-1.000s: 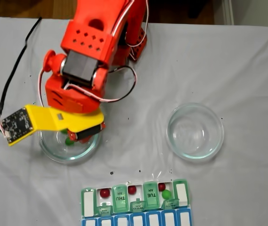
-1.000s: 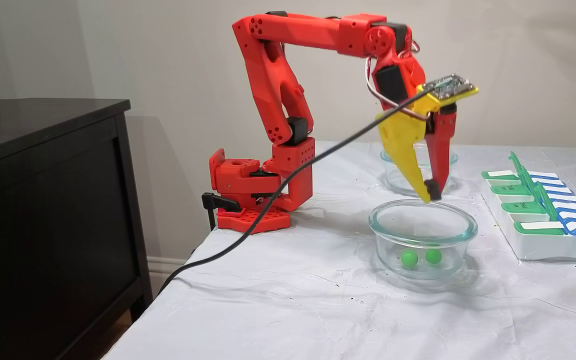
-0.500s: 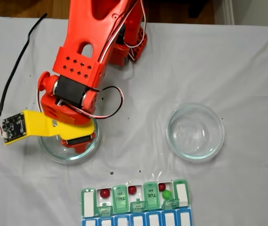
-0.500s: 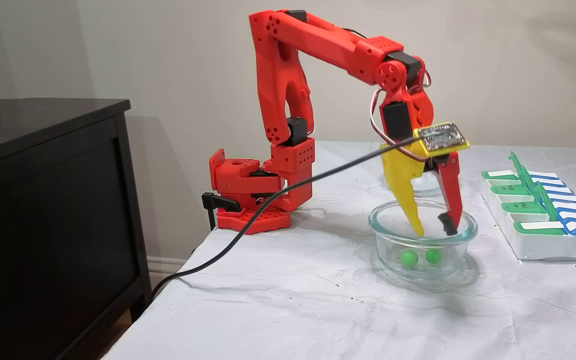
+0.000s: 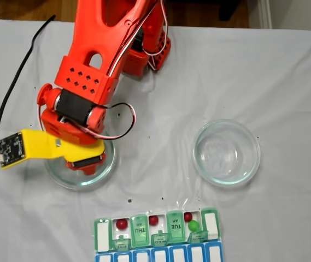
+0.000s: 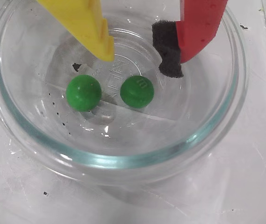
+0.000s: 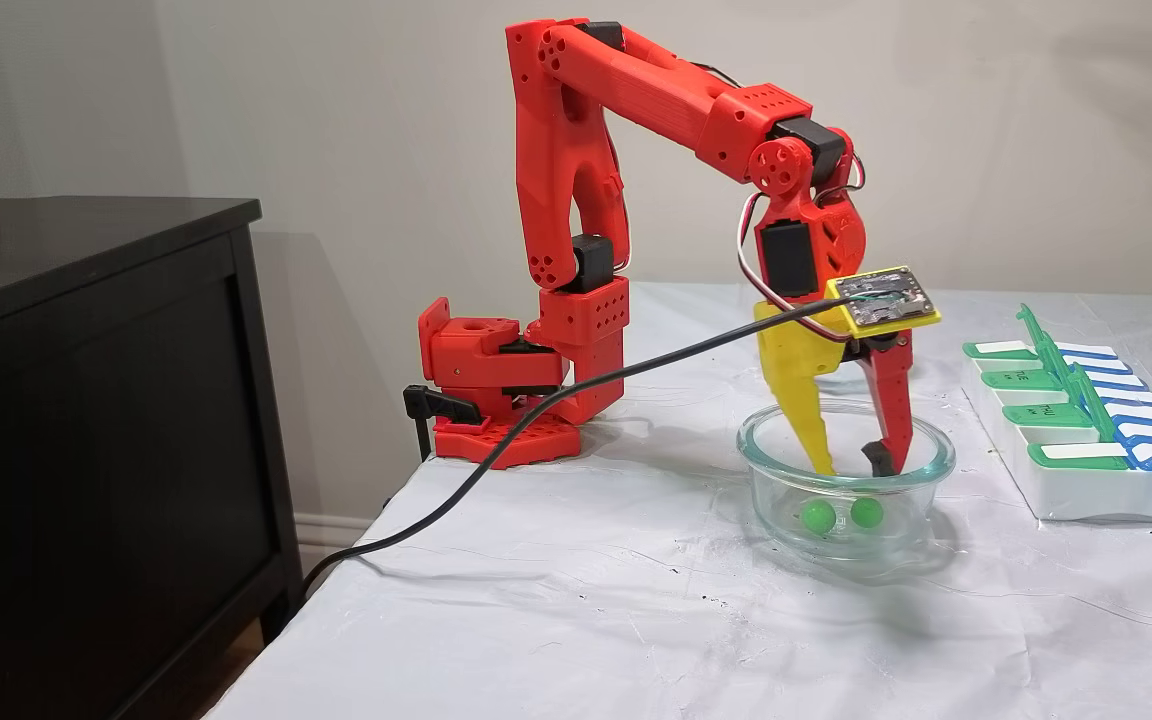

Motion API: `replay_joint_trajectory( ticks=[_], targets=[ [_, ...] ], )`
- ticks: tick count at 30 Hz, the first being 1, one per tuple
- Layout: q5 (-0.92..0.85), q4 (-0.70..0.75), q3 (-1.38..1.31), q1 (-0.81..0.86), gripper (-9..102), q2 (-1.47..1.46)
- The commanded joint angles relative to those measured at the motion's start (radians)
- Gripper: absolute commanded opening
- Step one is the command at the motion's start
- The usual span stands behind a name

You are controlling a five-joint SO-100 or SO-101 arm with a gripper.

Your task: Sort medicines into box.

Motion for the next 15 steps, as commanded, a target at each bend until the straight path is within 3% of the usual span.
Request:
replay_joint_trajectory(
  ticks=[1, 15],
  targets=[
    [-0.026, 0.009, -0.100, 0.000, 16, 0.037],
    [-0.308, 0.023, -0.173, 0.012, 18, -0.031]
  ],
)
